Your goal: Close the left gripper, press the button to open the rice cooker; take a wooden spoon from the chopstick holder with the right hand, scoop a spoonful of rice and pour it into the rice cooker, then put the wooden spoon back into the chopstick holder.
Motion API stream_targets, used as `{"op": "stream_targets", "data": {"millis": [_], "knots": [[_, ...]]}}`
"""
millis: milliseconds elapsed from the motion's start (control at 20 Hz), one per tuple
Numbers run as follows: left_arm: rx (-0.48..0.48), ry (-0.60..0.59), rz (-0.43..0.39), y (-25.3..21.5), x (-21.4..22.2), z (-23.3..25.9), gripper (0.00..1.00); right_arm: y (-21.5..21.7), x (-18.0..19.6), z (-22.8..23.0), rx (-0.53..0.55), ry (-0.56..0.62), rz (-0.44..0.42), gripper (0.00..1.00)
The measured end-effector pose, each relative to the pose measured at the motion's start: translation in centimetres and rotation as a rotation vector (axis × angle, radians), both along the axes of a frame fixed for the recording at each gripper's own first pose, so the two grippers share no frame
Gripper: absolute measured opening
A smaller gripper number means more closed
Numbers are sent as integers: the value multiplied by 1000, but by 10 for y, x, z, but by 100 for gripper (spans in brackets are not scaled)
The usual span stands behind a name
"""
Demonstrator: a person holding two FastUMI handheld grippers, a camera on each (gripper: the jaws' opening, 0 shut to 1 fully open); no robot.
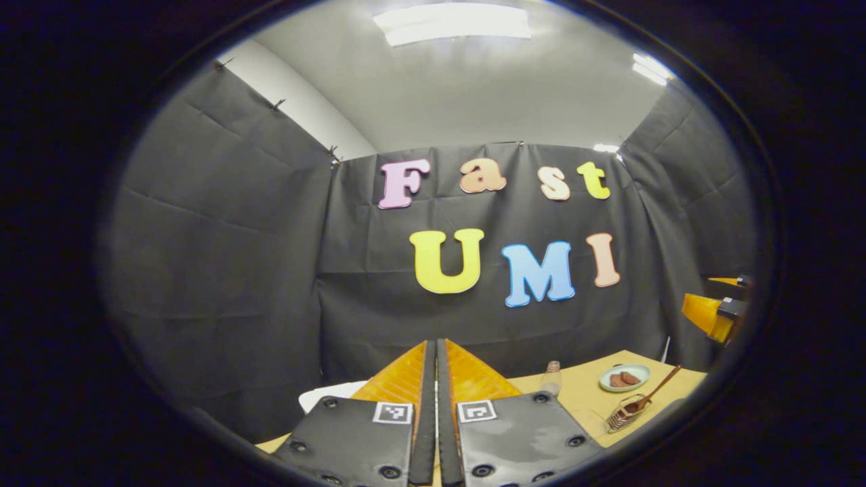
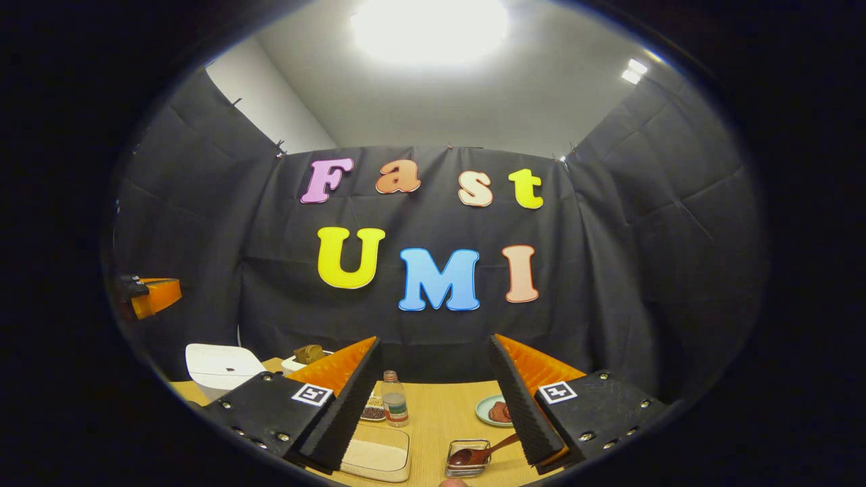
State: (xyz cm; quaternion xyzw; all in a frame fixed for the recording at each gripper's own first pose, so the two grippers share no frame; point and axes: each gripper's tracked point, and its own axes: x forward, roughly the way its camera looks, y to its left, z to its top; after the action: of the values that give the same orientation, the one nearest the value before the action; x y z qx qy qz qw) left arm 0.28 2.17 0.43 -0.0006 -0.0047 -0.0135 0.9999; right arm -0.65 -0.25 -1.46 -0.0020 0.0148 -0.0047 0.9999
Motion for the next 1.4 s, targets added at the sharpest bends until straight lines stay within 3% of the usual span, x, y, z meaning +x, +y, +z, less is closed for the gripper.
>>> {"op": "stream_targets", "data": {"millis": [300,850,1400], "knots": [[-34,37,32,28,10,-20,9,8,-4,10,-25,-25,-24,95],[-96,160,15,76,61,-85,9,22,-14,3,-62,7,-87,95],[-80,372,-44,80,110,-193,9,24,-17,-5,-122,44,-159,95]]}}
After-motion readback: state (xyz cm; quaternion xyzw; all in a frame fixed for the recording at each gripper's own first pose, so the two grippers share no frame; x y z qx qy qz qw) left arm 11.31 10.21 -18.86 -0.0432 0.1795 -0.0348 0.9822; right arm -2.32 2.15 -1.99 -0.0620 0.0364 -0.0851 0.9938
